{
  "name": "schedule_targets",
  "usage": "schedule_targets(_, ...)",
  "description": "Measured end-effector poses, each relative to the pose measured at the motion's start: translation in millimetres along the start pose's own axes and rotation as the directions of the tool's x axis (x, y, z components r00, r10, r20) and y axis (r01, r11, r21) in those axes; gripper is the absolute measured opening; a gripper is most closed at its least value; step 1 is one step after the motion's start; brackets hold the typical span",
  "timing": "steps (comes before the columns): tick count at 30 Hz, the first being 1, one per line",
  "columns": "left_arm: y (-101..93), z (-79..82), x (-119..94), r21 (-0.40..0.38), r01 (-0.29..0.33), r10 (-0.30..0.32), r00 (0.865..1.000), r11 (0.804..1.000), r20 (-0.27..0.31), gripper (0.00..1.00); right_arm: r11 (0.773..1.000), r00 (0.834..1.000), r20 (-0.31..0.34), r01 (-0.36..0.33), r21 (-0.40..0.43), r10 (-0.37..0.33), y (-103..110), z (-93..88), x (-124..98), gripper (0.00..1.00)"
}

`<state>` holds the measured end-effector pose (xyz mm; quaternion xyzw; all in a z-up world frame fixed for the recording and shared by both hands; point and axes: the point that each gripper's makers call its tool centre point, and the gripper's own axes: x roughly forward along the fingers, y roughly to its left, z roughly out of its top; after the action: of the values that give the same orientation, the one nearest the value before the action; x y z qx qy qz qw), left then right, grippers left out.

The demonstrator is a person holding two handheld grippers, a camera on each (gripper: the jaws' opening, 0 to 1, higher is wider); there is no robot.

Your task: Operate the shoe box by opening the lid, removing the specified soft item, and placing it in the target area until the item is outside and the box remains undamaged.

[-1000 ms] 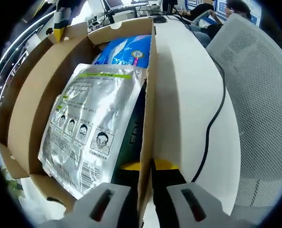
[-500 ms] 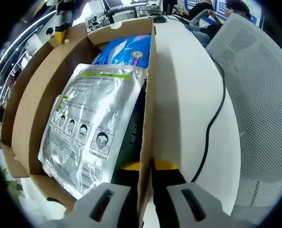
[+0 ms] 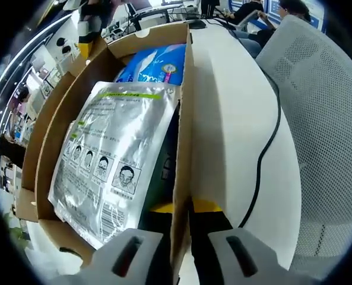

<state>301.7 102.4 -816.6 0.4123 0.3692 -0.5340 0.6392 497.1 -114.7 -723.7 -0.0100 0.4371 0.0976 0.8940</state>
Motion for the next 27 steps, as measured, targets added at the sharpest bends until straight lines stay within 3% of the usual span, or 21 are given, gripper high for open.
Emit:
schedule_targets(5,-0.2,0.4,0,0.002,0.0,0.0,1.0,1.0,0.001,0.03,0.999,1.0,0.011,-0.004,-0.046,0.005,5,-3.1,-9,0.01)
schedule_targets(7,-0.3,0.4,0,0.003,-0.001,0.001,1.0,1.0,0.001,0.03,0.994,1.0,0.02,-0.005,-0.108,0.007,7,-2.2,-13,0.04)
schedule_targets(11,-0.6,0.4,0,0.002,-0.001,0.001,1.0,1.0,0.001,0.04,0.994,0.998,0.063,-0.023,-0.109,0.03,13,1.4,-23,0.11)
schedule_targets(16,-0.6,0.7,0,0.002,-0.001,0.001,1.0,1.0,0.001,0.04,0.992,0.996,0.071,-0.048,-0.119,0.057,15,-1.8,-34,0.16)
schedule_targets(25,-0.7,0.6,0,0.002,0.003,-0.003,1.0,1.0,0.003,0.04,0.979,0.976,0.152,-0.133,-0.156,0.157,22,8.0,-44,0.45)
schedule_targets(27,-0.6,0.5,0,0.001,0.004,-0.004,1.0,1.0,0.002,0.03,0.979,0.968,0.197,-0.126,-0.162,0.157,22,13.4,-45,0.56)
